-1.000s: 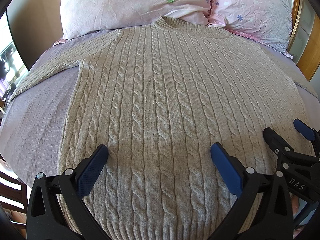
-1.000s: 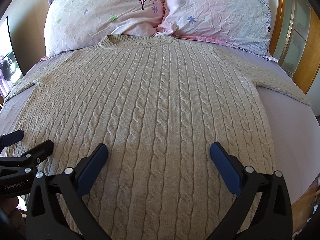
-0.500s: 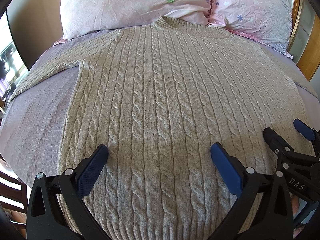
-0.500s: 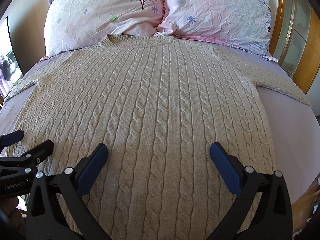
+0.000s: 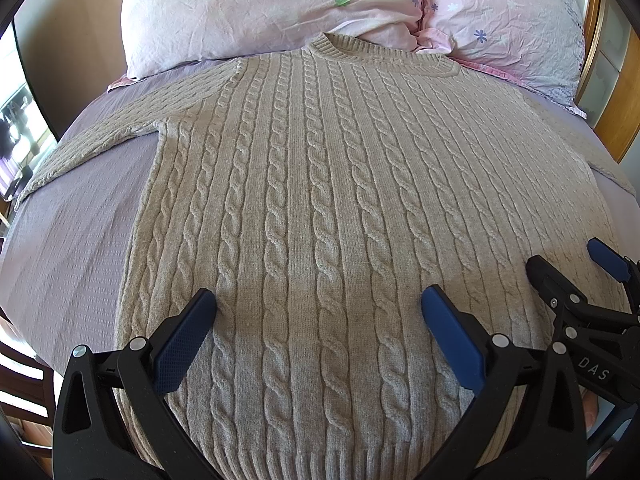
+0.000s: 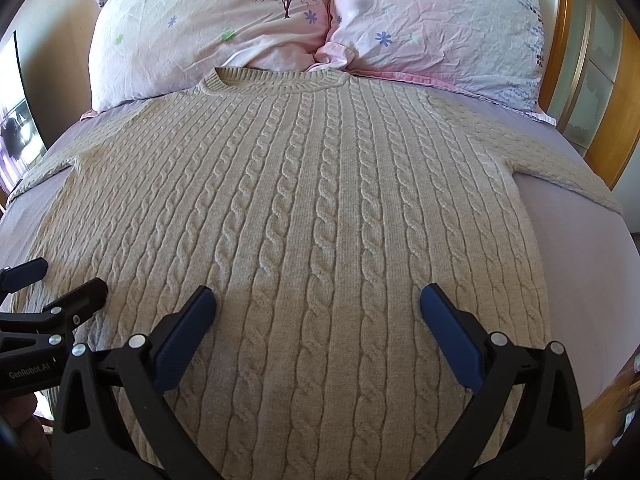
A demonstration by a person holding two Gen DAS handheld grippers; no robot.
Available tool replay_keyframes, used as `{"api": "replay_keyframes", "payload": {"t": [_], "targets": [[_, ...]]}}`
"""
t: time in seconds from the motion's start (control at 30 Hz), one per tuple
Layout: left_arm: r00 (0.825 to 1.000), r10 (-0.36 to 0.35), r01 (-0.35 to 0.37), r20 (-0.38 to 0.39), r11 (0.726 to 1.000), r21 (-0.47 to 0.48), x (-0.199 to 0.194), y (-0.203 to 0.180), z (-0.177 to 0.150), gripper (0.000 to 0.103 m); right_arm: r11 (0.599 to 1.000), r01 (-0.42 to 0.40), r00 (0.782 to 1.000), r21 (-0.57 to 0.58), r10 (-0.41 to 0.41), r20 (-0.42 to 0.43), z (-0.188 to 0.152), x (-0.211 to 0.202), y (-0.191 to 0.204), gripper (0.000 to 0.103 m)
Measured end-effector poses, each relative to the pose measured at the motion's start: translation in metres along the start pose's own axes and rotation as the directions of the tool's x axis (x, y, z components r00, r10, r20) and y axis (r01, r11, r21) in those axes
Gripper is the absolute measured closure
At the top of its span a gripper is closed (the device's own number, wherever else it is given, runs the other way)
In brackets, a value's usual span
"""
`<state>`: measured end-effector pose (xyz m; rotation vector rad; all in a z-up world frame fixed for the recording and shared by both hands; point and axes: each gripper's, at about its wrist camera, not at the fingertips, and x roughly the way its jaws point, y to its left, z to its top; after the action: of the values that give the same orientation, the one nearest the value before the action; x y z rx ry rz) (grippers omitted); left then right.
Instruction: Fold small clothes
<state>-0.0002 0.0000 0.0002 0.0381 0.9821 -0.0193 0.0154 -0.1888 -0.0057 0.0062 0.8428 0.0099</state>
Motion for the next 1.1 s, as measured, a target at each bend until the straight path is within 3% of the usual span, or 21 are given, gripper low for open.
{"api": "replay_keyframes", "payload": {"t": [0.3,0.37,0.4,0.43,0.53,0.57,0.63,0.7,0.73,0.77,0.87,0.93,1.0,1.1], "targets": [[1.0,0.0,0.0,-0.016,1.0,0.001,0.001,-0.001,0.003,0.001,0.998,-0.039,0.999,-0.046,0.039,0.0,0.005,-0.008,0.004,0.002],[1.0,-0.001,0.001,-0.03,1.0,0.006,0.002,-0.001,0.006,0.001,0.993,-0.084,0.996,-0.08,0.085,0.015,0.005,-0.011,0.0,0.002],[0.999,-0.002,0.002,-0.035,1.0,0.009,0.004,-0.001,0.008,0.001,0.986,-0.145,0.989,-0.08,0.146,0.005,0.01,-0.013,-0.011,0.002],[0.999,-0.003,0.004,-0.036,1.0,0.012,0.005,-0.001,0.009,0.001,0.985,-0.167,0.986,-0.045,0.168,0.006,0.015,-0.015,-0.024,0.002],[1.0,-0.01,0.011,-0.02,1.0,0.024,0.003,0.0,0.007,0.001,0.955,-0.181,0.982,0.237,0.161,0.101,0.036,-0.028,-0.112,0.002],[1.0,-0.009,0.009,-0.012,0.999,0.033,0.003,0.0,0.007,0.001,0.92,-0.175,0.982,0.351,0.136,0.132,0.04,-0.032,-0.148,0.002],[1.0,-0.022,0.022,-0.013,0.999,0.036,0.003,0.001,0.01,0.001,0.796,-0.177,0.981,0.579,0.096,0.168,0.043,-0.031,-0.231,0.002],[0.995,-0.1,0.1,0.006,0.995,-0.01,0.001,0.012,0.017,0.001,0.658,-0.186,0.979,0.729,0.061,0.194,0.04,-0.023,-0.305,0.005],[0.989,-0.146,0.147,0.024,0.988,-0.042,-0.001,0.02,0.02,0.001,0.606,-0.177,0.98,0.776,0.035,0.196,0.038,-0.02,-0.332,0.015],[0.98,-0.193,0.197,0.052,0.978,-0.076,-0.003,0.029,0.024,0.001,0.561,-0.159,0.982,0.812,0.003,0.19,0.035,-0.017,-0.356,0.027],[0.935,-0.293,0.329,0.201,0.926,-0.183,-0.016,0.069,0.032,0.001,0.415,-0.128,0.984,0.901,-0.062,0.168,0.021,-0.008,-0.417,0.036],[0.91,-0.286,0.36,0.3,0.904,-0.23,-0.026,0.098,0.036,0.001,0.349,-0.132,0.984,0.928,-0.064,0.164,0.014,0.001,-0.437,0.042],[0.902,-0.248,0.348,0.353,0.902,-0.257,-0.033,0.123,0.041,0.001,0.301,-0.166,0.979,0.939,-0.068,0.195,0.009,0.006,-0.45,0.048],[0.916,-0.157,0.278,0.369,0.912,-0.303,-0.037,0.161,0.049,0.001,0.263,-0.177,0.976,0.949,-0.077,0.203,0.011,0.017,-0.467,0.063]]}}
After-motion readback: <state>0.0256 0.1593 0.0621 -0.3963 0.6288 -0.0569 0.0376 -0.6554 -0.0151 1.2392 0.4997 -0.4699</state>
